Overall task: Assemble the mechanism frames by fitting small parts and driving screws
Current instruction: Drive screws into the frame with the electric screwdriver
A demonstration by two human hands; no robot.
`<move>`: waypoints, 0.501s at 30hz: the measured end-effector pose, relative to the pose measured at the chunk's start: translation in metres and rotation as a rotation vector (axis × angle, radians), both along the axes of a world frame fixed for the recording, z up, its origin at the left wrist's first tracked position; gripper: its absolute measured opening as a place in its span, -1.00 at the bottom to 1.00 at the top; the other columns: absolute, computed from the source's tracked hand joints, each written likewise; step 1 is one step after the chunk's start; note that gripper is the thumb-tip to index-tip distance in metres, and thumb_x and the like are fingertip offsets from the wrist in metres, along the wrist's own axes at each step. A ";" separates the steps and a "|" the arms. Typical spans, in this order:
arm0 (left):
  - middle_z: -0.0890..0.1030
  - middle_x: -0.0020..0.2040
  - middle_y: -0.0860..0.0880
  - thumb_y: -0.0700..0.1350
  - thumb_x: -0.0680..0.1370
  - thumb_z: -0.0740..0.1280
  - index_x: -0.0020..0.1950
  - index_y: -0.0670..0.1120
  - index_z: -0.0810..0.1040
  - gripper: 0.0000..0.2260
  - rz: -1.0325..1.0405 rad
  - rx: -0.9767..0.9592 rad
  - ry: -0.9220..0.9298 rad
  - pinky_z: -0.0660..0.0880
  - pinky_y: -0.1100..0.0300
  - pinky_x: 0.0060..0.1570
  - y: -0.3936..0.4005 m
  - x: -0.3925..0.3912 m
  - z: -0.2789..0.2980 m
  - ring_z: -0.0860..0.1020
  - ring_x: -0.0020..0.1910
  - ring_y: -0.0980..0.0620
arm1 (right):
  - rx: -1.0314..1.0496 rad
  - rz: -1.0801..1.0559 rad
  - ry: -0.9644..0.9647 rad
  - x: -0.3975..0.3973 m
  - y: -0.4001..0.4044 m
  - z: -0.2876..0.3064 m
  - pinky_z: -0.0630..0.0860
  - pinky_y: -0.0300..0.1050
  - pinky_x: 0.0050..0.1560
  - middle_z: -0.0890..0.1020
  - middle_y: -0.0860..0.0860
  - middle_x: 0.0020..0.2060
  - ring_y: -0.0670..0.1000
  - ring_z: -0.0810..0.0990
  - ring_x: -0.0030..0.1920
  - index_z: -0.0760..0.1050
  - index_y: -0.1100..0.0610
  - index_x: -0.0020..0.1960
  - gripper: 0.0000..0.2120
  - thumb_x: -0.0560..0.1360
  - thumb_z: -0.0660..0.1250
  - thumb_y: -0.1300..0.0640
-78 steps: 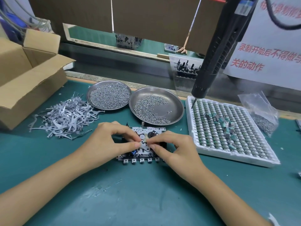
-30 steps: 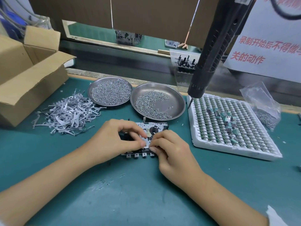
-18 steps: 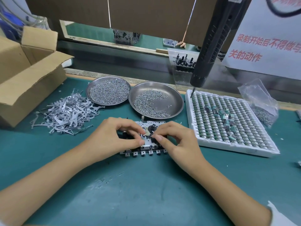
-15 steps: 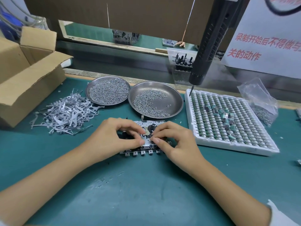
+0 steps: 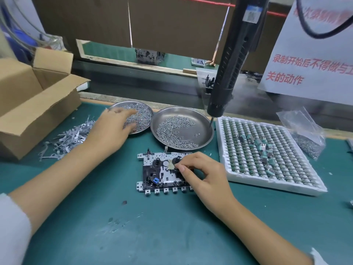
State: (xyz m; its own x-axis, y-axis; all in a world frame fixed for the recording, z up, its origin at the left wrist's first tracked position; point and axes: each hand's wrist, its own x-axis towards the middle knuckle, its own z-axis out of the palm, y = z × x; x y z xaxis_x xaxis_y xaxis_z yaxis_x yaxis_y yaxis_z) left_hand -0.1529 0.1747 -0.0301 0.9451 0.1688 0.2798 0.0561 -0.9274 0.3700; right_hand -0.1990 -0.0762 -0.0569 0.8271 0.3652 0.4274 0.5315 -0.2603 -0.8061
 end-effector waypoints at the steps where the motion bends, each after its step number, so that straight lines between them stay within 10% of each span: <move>1: 0.49 0.30 -0.22 -0.04 0.60 0.27 0.37 -0.04 0.46 -0.66 0.026 0.043 0.104 0.35 -0.02 0.26 0.001 0.007 0.000 0.40 0.29 -0.23 | -0.005 0.002 -0.008 0.000 0.000 0.000 0.49 -0.17 -0.10 0.61 0.02 -0.21 -0.06 0.56 -0.18 0.64 0.24 -0.16 -0.93 0.47 0.39 0.33; 15: 0.68 -0.22 -0.19 -0.12 0.53 0.39 -0.08 -0.13 0.69 -0.88 0.072 0.162 -0.281 0.30 0.04 -0.01 -0.009 0.001 -0.011 0.58 -0.21 -0.23 | -0.025 0.009 -0.054 0.003 0.000 -0.004 0.44 -0.32 -0.11 0.61 0.02 -0.22 -0.12 0.55 -0.18 0.64 0.23 -0.15 -0.91 0.47 0.36 0.26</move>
State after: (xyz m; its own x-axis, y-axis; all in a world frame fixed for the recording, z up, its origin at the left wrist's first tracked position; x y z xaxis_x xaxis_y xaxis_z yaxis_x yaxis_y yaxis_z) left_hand -0.1517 0.1655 -0.0413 0.8146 0.1642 0.5562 0.0404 -0.9728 0.2281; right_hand -0.1963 -0.0759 -0.0607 0.7994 0.3839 0.4622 0.5768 -0.2750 -0.7692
